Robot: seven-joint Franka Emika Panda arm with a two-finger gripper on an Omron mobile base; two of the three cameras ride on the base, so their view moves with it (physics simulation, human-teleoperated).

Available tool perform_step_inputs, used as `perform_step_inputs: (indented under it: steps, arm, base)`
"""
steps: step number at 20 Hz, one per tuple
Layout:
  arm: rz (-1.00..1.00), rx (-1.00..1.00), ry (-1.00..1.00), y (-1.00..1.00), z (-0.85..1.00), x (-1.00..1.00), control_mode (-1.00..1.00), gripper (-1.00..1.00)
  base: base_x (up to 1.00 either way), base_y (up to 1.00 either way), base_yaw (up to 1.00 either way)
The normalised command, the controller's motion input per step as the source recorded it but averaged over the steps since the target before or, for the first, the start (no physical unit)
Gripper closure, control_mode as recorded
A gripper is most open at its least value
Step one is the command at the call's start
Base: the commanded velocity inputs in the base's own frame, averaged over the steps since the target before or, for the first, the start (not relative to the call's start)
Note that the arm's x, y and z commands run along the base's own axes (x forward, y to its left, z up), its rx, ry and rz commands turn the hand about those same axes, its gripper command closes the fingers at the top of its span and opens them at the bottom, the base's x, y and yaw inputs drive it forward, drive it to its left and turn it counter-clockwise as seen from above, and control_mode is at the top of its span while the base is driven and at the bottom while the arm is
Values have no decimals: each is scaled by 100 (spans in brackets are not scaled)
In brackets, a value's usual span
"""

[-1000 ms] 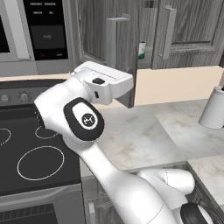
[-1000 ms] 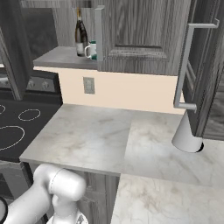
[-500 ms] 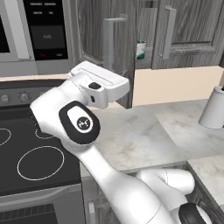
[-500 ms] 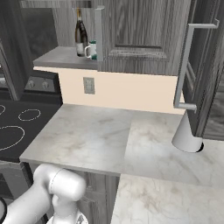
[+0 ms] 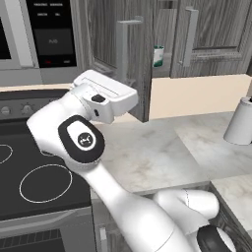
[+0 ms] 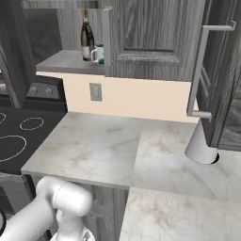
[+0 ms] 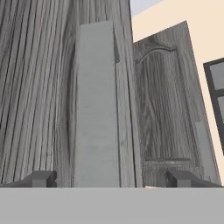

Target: Open the cabinet directly in front. Then move the wine and the mug to the dining counter with the candle on it.

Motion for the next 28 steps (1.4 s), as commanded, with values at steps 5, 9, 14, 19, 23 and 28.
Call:
perform_step_inputs:
  steps: [5,9,14,19,23,28]
  arm:
    - [-3,0,0,24,3,-9,-100,-100]
    - [0,0,0,-45,-1,-97,-100,-100]
    - [3,5,1,-82,-9,-83,-100,-100]
    - [23,17,8,-100,-8,-8,-100,-100]
    - [38,9,13,-100,-34,0,-100,-100]
    - [46,4,16,-93,-52,0,-100,-100]
  base:
    - [0,0,0]
    - [0,0,0]
    - [0,0,0]
    - [0,0,0]
    - [0,0,0]
    - [0,0,0]
